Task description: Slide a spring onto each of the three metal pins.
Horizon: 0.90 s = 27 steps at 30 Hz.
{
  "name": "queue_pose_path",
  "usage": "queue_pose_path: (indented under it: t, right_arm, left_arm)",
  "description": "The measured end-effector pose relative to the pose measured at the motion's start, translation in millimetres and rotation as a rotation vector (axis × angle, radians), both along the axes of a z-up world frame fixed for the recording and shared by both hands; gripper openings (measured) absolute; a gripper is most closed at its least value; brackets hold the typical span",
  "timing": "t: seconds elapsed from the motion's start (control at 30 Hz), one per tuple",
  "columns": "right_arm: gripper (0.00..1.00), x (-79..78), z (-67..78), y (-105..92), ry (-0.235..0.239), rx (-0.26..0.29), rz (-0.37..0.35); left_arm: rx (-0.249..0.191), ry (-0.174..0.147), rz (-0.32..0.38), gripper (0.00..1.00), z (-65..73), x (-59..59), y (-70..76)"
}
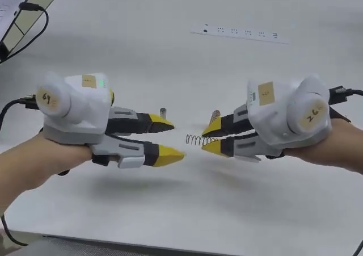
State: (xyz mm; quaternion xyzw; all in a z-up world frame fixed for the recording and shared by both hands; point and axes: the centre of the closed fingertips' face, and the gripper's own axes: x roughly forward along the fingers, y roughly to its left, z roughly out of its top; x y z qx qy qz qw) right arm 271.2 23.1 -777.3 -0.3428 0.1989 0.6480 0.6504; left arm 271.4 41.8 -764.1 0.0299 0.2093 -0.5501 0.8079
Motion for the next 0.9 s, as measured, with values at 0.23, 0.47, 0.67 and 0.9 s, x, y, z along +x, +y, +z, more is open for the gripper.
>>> queue_pose_path:
  t: [0.23, 0.47, 0.67, 0.9]
  right_arm:
    - [0.08, -1.1, 1.2, 0.3, -0.006, -0.001, 0.01]
    - [0.08, -1.7, 2.4, -1.6, -0.008, 0.001, 0.011]
    - [0.08, -1.8, 4.6, -3.2, -0.014, 0.005, 0.012]
    - [0.08, -1.8, 7.3, -3.0, -0.019, 0.015, 0.012]
  left_arm:
    - [-0.013, 0.013, -0.024, 0.2, -0.3, -0.8, -11.7]
    - [-0.034, 0.019, -0.026, 0.17, 2.2, 1.3, -17.4]
    - [-0.039, 0.014, -0.028, 0.16, 2.2, 3.5, -20.9]
    - [-0.051, 0.008, -0.039, 0.13, 5.6, 3.6, -26.4]
